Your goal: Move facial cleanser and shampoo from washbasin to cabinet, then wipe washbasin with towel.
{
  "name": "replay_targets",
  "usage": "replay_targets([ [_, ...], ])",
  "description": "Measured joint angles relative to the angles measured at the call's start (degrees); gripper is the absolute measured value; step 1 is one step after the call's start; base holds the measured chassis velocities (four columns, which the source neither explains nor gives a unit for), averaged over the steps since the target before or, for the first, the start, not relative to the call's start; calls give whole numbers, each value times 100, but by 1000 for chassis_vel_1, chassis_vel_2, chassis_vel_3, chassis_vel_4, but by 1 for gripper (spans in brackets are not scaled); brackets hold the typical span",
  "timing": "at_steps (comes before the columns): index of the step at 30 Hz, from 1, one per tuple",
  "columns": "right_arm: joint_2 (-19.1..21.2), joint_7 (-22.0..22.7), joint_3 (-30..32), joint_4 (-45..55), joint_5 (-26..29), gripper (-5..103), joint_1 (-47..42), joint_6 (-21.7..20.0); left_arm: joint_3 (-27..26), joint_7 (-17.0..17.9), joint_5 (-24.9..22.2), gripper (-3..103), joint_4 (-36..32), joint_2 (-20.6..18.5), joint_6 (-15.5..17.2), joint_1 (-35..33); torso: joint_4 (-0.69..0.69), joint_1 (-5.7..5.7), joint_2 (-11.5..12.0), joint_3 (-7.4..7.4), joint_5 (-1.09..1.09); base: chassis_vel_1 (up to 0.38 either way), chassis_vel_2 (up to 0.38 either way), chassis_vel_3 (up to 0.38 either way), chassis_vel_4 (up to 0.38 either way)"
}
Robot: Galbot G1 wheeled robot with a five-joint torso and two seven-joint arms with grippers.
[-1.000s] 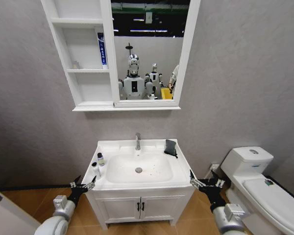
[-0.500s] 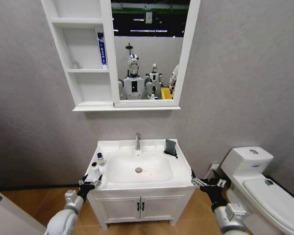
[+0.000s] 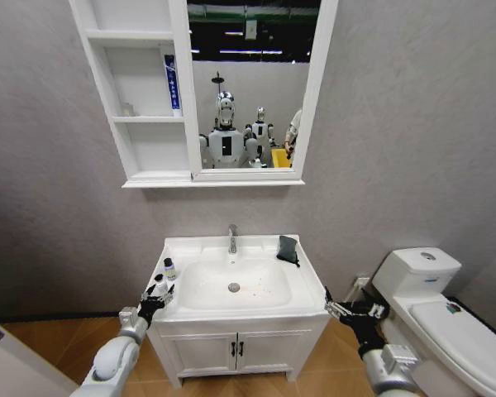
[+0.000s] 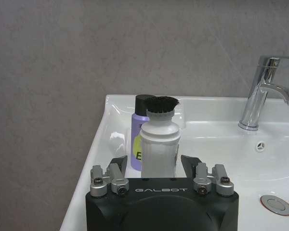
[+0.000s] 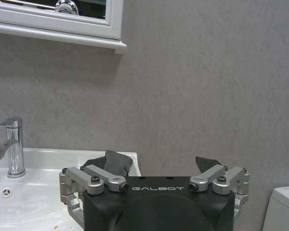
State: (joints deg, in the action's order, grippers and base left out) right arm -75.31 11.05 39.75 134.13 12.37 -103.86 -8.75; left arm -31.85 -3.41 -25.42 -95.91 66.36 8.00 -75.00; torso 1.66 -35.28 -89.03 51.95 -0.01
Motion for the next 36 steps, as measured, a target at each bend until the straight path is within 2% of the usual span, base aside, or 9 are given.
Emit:
replay_targets([
  [8, 2, 1, -15, -22, -7, 100, 21, 0, -48, 30, 26, 36, -95, -2, -15, -42, 0, 0, 0, 0, -1, 0, 0, 0, 0],
  [15, 15, 8, -20, -16, -11, 100, 15, 0, -282, 399, -123, 31, -1246, -436, 272, -309, 1, 0, 0, 0, -1, 0, 0, 0, 0],
  [18, 17, 6, -57, -24, -29, 100, 27, 0, -505, 900, -685, 31, -1857, -969, 635, -354, -1, 1, 0, 0, -1, 0, 0, 0, 0],
  [19, 13, -5, -109, -66, -64, 100, 53, 0, -733, 1443, -1443, 31, -2221, -1659, 953, -195, -1, 1, 0, 0, 0, 0, 0, 0, 0],
  [23, -3, -24, -180, -133, -127, 100, 90, 2, -941, 2094, -2506, 31, -2495, -2582, 1354, 245, 0, 1, 0, 0, 0, 0, 0, 0, 0],
  [24, -51, -85, -243, -195, -249, 100, 109, 57, -963, 2720, -3909, 31, -2656, -3639, 1993, 1127, 1, 0, 0, 0, 0, 0, 0, 0, 0],
  [29, -86, -121, -250, -204, -314, 100, 98, 114, -613, 2834, -5127, 31, -2459, -4482, 2641, 2438, 1, 0, 0, 0, 0, 0, 0, 0, 0],
  [34, -41, -122, -237, -211, -302, 100, 110, 116, -59, 2639, -5400, 31, -2062, -4700, 2759, 3303, -1, 0, 0, 0, -1, 0, 0, 0, 0],
  [36, 4, -122, -235, -210, -279, 100, 121, 95, 619, 2556, -5463, 31, -1714, -4668, 2762, 4154, -2, 0, 0, 0, -1, 0, 0, 0, 0],
])
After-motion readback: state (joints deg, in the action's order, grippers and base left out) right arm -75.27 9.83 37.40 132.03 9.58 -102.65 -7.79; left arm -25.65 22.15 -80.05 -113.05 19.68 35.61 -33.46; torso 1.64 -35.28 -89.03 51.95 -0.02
